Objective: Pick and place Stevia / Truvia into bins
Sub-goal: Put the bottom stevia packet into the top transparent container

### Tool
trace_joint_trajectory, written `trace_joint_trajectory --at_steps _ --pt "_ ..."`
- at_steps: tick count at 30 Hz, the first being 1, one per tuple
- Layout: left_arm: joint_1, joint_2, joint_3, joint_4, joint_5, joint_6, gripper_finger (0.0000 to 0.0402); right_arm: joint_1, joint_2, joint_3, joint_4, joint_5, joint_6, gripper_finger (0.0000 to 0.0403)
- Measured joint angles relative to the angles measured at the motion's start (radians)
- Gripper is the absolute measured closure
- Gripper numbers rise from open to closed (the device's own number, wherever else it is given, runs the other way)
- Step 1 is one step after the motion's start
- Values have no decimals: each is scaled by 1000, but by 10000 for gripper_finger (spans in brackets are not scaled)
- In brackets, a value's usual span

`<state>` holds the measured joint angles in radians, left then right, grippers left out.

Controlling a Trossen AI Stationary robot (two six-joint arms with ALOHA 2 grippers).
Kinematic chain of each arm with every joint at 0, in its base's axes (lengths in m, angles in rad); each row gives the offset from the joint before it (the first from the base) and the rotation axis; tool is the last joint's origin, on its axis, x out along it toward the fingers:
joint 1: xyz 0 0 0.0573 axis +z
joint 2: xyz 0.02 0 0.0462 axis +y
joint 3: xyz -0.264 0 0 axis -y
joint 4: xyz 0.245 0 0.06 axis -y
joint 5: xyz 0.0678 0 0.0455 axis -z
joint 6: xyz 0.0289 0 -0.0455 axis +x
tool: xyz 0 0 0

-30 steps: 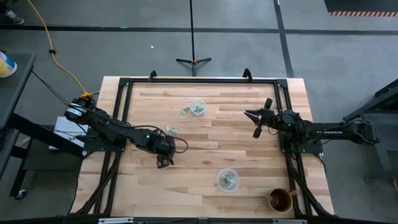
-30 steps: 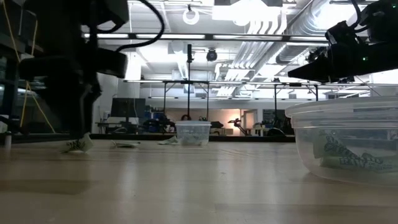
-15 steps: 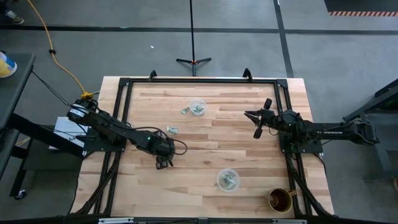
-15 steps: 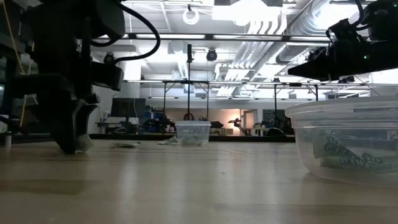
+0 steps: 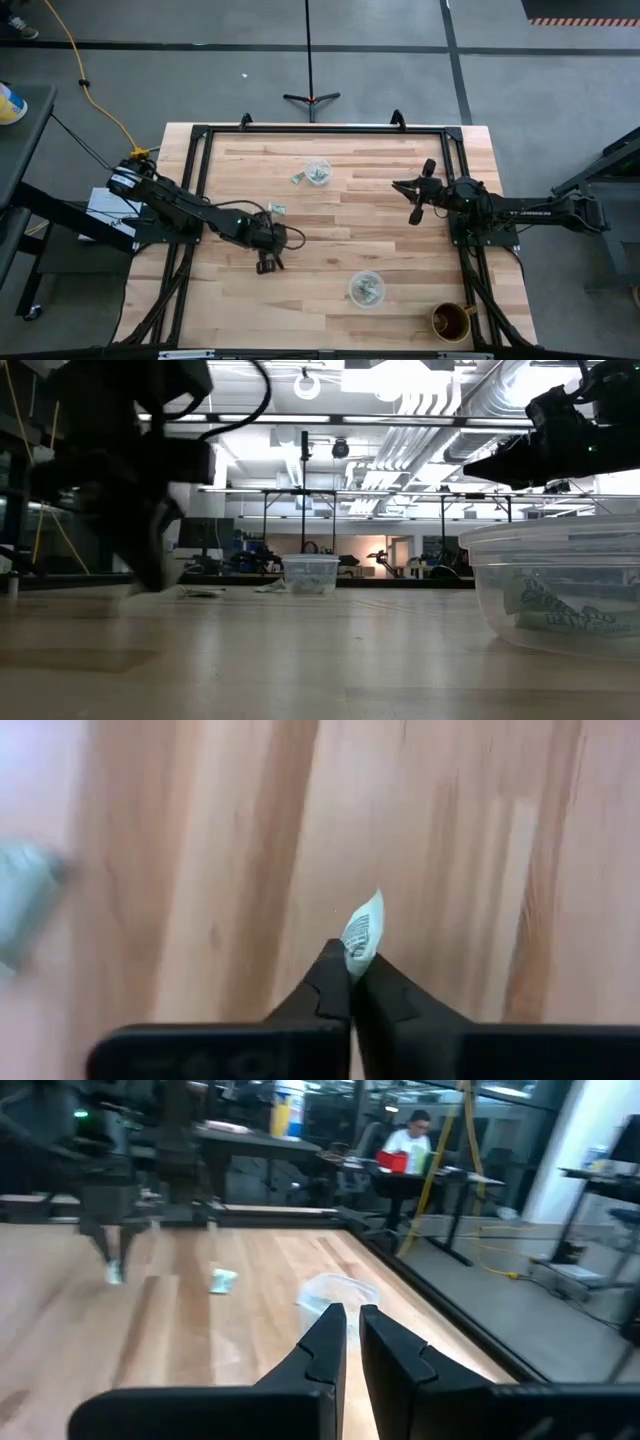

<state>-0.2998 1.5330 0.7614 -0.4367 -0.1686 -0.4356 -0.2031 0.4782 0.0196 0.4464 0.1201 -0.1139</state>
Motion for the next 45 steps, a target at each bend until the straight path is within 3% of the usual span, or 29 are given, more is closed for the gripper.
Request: trace_joint_trajectory --at_steps 4,8,11,14,19,21,25,32,35,42,45 --pt "46 -5 57 1 -168 95 370 0 -1 0 7 -13 -12 379" --pt "135 -6 134 13 -360 246 337 0 -1 0 9 -11 -25 376" --pt "238 -7 166 132 -397 382 344 0 -1 0 20 -11 -26 376" --pt "353 -7 170 285 -336 486 372 0 -1 0 23 -14 -26 380" --pt "540 10 170 425 -3 538 371 0 -1 0 30 -14 -26 382" --pt "597 31 169 451 77 526 358 0 -1 0 30 -14 -26 382" --pt "672 89 169 501 166 509 346 0 -1 0 29 -11 -30 384" --pt "707 164 169 586 205 504 360 0 -1 0 29 -11 -52 382" --pt "706 168 169 587 204 514 317 0 -1 0 29 -7 -52 385" --pt "705 165 169 591 204 516 172 0 -1 0 29 31 -52 383" --pt "705 143 169 523 220 516 125 0 -1 0 29 31 -52 383"
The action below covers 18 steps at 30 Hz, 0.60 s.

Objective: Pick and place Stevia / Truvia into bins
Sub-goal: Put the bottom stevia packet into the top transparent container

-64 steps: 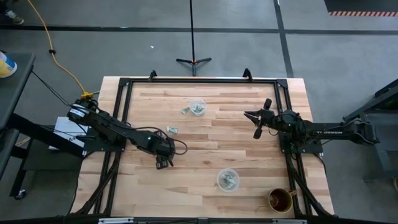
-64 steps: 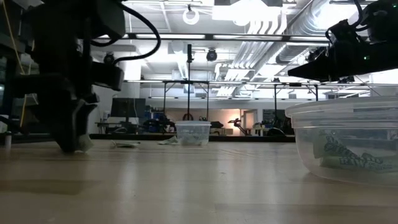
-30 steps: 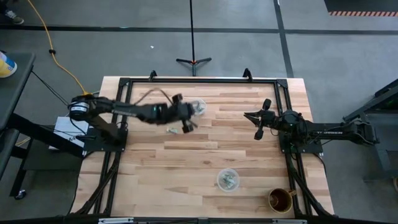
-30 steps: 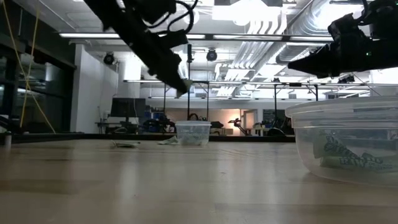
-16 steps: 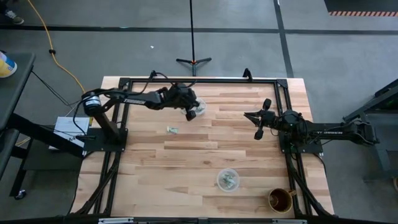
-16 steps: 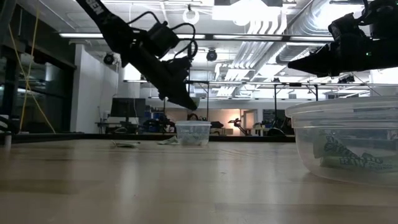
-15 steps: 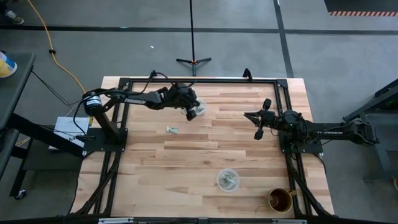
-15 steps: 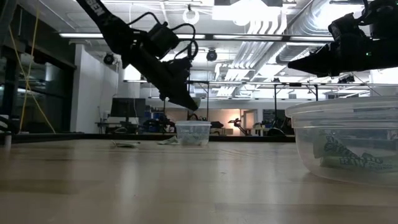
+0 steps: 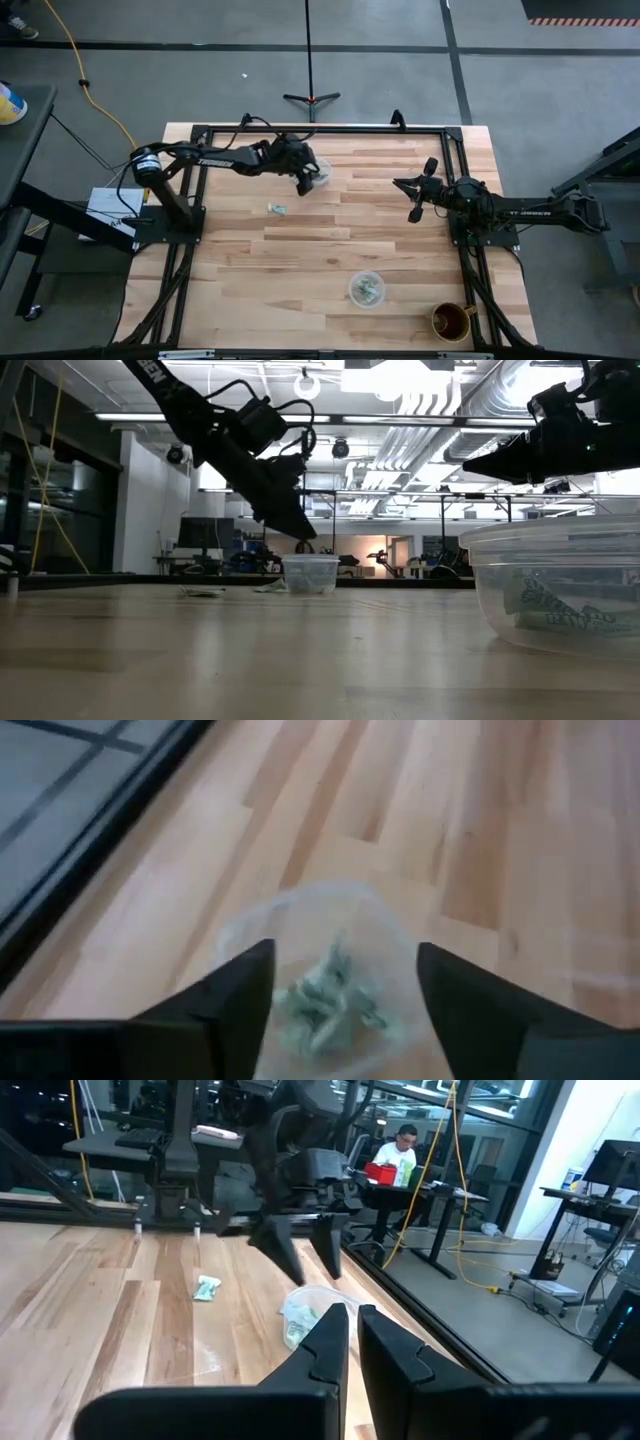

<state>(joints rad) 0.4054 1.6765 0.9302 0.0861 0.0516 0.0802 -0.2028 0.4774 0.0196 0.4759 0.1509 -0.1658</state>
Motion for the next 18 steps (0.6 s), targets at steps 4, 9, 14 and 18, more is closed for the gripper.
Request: trace_joint_trajectory --at_steps 4,9,14,18 --pt "-15 -48 0 -181 26 1 90 0 0 0 0 0 0 386" --pt "-65 -91 1 -532 33 -24 82 0 0 0 0 8 -7 383" --pt "-129 -83 -13 -686 11 -36 95 0 0 0 0 34 -29 386" --pt "-169 -78 -31 -680 -16 -35 112 0 0 0 -1 55 -35 389"
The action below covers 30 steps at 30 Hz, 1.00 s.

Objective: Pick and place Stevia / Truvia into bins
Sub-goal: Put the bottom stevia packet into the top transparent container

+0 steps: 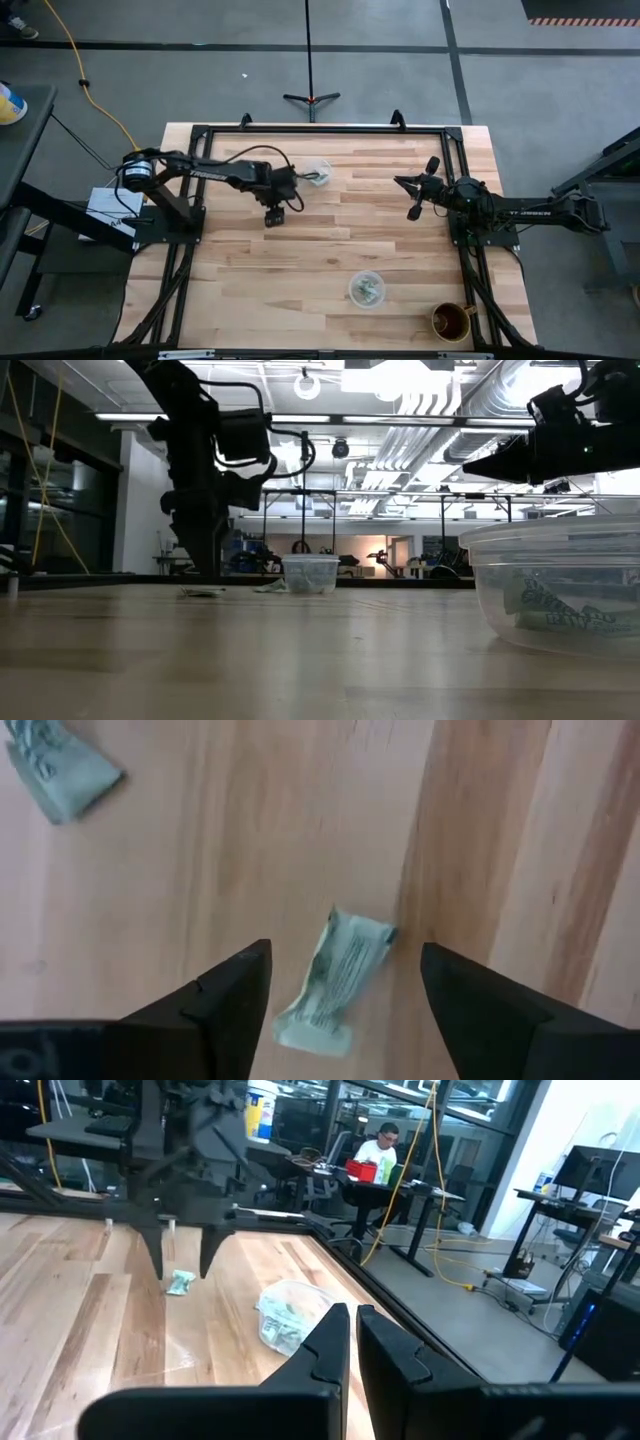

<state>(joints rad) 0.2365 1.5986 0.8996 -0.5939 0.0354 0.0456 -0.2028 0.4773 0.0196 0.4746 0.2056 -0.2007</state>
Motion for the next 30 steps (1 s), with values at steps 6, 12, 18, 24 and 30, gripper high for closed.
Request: trace_joint_trajectory --at_steps 6,12,18,24,30 --pt "-21 0 -25 7 -73 -1 137 0 0 0 0 2 -2 387" --pt "-21 0 -88 78 -72 -2 161 0 0 0 -8 1 -2 390" --pt "-21 -3 -105 92 -64 -5 201 0 0 0 -8 1 -2 389" --pt "-20 -3 -107 111 -44 3 290 0 0 0 -8 1 -2 393" --pt "-21 2 -80 121 -45 7 377 0 0 0 -8 1 -10 395"
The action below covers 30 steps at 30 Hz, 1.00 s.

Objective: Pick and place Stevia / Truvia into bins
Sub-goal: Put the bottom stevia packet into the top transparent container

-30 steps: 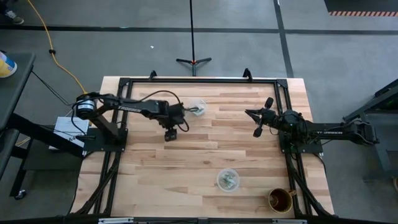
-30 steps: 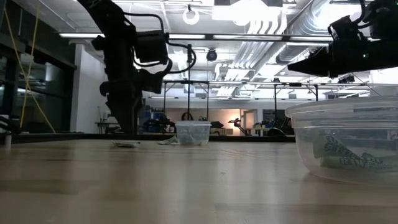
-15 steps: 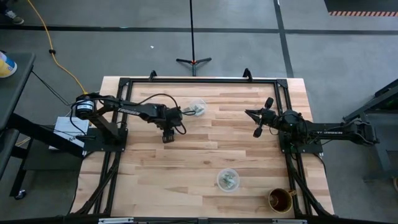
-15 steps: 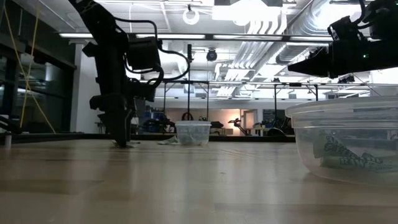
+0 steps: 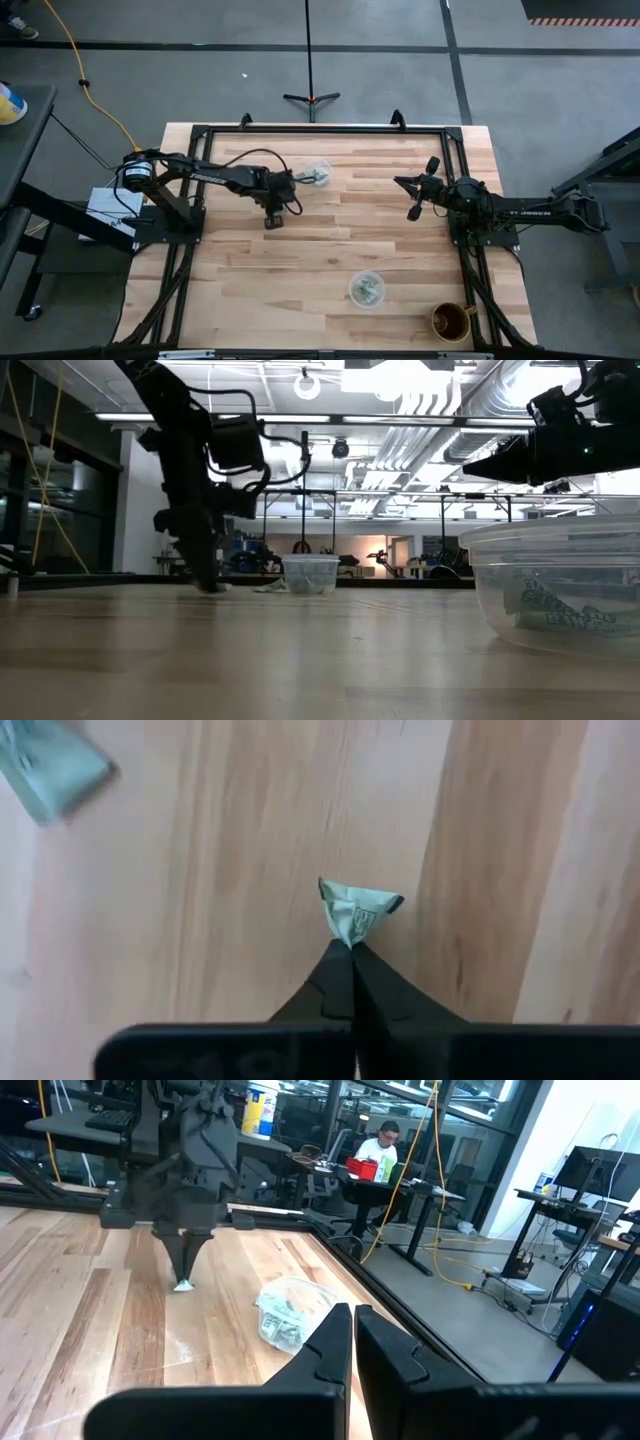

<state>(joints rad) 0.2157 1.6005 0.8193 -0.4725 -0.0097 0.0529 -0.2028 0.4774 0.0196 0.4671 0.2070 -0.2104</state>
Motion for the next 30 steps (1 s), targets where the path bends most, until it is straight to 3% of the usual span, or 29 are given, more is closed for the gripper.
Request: trace_joint_trajectory --at_steps 5,10,15,22,26,30 --pt "0 0 62 56 -19 50 371 0 0 0 0 0 0 395" --pt "0 0 99 309 -119 182 337 0 0 0 0 0 0 400" --pt "30 -1 100 541 -176 307 365 0 0 0 0 0 0 399" --pt "108 8 100 586 -131 309 376 0 0 0 1 -1 0 402" --pt "138 42 100 608 -75 279 339 0 0 0 0 0 0 400" --pt "152 75 100 612 -90 275 307 0 0 0 0 0 0 399"
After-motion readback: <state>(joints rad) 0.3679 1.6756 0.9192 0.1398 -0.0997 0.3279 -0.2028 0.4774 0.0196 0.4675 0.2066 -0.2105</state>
